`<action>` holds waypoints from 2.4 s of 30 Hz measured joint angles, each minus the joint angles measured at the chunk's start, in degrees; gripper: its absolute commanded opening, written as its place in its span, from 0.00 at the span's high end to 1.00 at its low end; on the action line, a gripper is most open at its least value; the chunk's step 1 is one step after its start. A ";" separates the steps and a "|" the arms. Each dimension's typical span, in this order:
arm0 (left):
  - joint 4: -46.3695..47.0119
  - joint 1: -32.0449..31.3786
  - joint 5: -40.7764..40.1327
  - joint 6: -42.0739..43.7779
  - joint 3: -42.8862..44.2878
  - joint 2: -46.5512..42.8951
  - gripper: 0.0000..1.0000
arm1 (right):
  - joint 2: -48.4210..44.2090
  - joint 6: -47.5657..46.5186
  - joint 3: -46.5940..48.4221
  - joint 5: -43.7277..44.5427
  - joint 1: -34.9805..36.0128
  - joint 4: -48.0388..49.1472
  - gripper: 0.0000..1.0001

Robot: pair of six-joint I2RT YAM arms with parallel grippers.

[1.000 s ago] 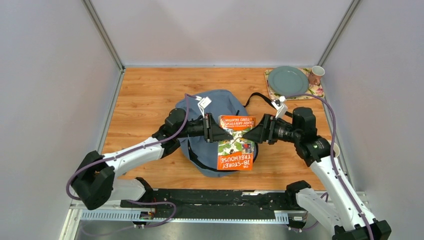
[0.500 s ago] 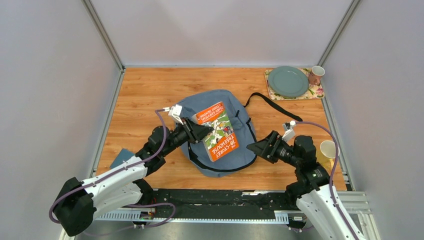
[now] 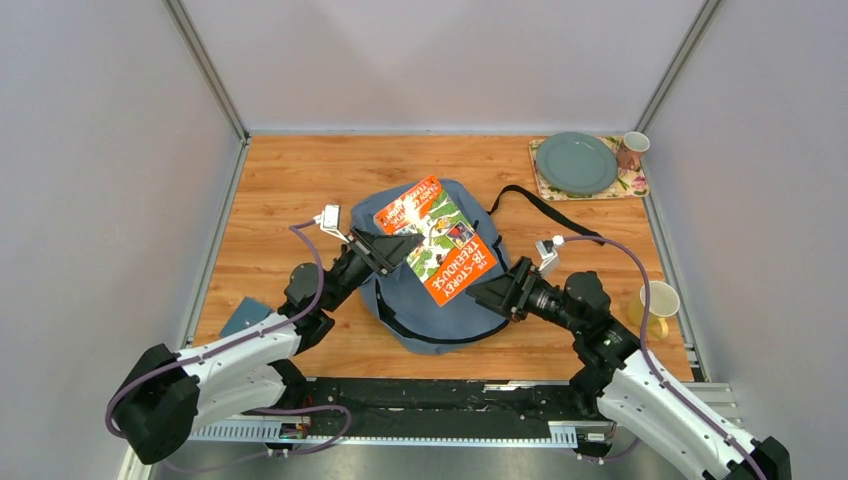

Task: Pack the student bag
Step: Pick up the book from the center of the board.

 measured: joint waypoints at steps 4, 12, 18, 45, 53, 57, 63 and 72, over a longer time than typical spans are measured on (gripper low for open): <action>3.45 0.00 -0.11 -2.23 -0.07 0.92 1.00 | 2.80 0.50 0.11 1.09 2.19 5.81 0.18; 7.69 0.02 -2.47 -4.59 -1.03 1.22 1.00 | 5.33 0.00 2.14 2.23 4.31 10.62 0.18; 7.13 -0.04 -4.90 -3.67 -3.30 -0.26 1.00 | 3.41 -2.60 2.19 3.30 5.75 7.19 0.20; 10.62 -0.04 -2.91 -5.77 -3.98 2.47 1.00 | 13.05 -4.63 2.51 2.05 6.08 20.37 0.22; 13.64 -0.04 -1.03 -8.15 -3.98 6.05 1.00 | 15.93 -3.08 4.44 2.43 6.08 27.10 0.42; 13.66 -0.04 -0.83 -8.94 -3.98 6.67 0.99 | 18.38 -1.27 4.44 2.43 6.34 29.59 0.81; 7.41 0.09 0.04 -5.92 -3.26 3.74 0.25 | 17.68 0.55 4.39 3.26 7.26 29.49 1.00; -42.38 -0.42 -0.22 21.92 19.43 0.94 0.09 | -3.10 -2.62 4.09 18.34 7.61 3.54 1.00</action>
